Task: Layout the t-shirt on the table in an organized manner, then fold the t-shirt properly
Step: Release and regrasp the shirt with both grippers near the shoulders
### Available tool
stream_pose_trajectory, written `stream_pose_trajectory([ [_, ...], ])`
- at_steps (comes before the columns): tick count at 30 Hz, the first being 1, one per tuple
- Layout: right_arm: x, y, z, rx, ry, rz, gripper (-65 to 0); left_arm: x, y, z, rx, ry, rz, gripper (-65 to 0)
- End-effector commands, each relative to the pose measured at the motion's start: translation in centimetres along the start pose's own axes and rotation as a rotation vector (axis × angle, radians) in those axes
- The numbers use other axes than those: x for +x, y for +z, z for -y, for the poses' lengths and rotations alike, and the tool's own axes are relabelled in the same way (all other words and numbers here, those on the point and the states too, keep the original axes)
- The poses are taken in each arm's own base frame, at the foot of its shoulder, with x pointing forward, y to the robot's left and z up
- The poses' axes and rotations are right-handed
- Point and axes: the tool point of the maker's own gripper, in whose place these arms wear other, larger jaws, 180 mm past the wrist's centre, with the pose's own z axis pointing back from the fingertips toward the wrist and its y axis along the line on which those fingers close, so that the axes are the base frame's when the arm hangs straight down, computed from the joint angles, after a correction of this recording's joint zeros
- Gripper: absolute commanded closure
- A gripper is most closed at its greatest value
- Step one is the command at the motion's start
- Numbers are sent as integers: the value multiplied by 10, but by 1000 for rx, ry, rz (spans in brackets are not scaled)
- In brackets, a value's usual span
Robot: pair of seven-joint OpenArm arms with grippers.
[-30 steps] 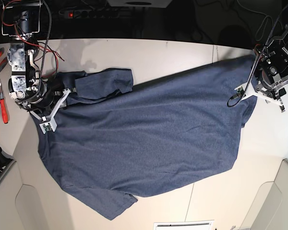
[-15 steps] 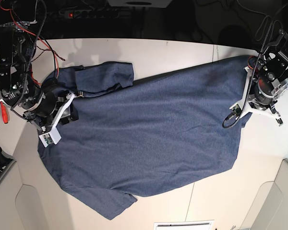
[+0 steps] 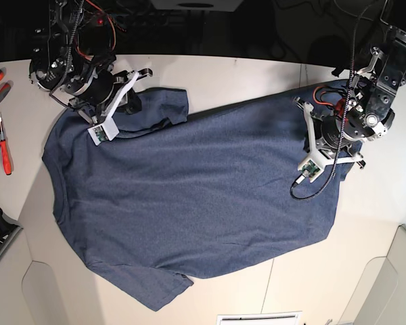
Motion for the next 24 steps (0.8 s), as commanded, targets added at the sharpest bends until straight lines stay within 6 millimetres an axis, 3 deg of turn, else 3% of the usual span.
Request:
stream_pose_trajectory([
  [1, 11, 2, 4, -14, 1, 40, 0, 5, -1, -7, 16, 12, 26, 0],
  [7, -15, -13, 16, -52, -38, -25, 0, -25, -33, 10, -31, 108, -37, 0],
  [12, -47, -18, 16, -42, -67, -139, 0, -30, -41, 3, -21, 126, -63, 0],
  [18, -86, -6, -2, 23, -87, -280, 0, -30, -41, 3, -22, 126, -66, 0],
  [24, -113, 25, -5, 24, -40, -357, 0, -30, -41, 3, -21, 126, -66, 0],
])
